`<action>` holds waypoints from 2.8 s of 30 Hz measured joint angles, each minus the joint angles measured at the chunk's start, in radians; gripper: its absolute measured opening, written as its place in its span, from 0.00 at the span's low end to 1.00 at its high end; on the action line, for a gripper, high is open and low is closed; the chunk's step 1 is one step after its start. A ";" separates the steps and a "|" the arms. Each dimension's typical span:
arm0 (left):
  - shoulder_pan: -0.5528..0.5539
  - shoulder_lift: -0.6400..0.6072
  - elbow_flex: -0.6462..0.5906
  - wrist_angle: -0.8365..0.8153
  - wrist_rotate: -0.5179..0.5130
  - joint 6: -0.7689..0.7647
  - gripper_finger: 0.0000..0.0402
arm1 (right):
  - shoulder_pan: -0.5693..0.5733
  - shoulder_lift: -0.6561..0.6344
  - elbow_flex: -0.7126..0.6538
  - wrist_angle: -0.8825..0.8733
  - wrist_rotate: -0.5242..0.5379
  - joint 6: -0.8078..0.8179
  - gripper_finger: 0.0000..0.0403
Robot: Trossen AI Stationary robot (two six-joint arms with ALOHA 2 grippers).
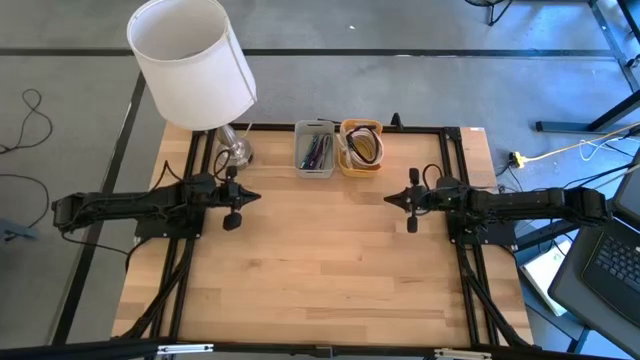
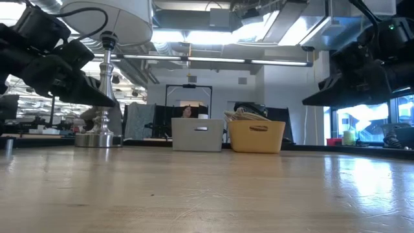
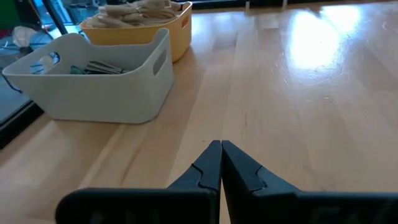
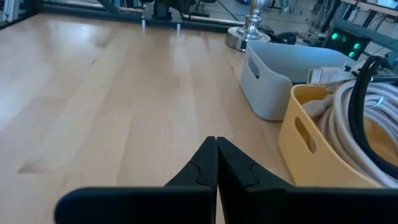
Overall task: Pick & Place USB Port
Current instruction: Return to Home Position
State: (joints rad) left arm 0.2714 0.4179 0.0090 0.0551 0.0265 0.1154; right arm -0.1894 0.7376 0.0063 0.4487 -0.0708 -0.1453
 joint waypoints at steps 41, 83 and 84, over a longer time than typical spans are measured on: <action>-0.102 -0.364 0.000 -0.029 -0.019 -0.050 0.02 | 0.000 -0.474 0.000 -0.060 0.105 0.059 0.12; -0.238 -0.418 0.000 -0.010 -0.041 -0.050 0.02 | 0.044 -0.727 -0.001 -0.159 0.104 0.080 0.12; -0.238 -0.418 0.000 -0.011 -0.054 -0.050 0.02 | 0.044 -0.727 -0.001 -0.190 0.099 0.099 0.12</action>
State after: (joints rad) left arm 0.0338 -0.0002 0.0086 0.0441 -0.0277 0.0658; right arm -0.1455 0.0101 0.0055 0.2591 0.0286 -0.0460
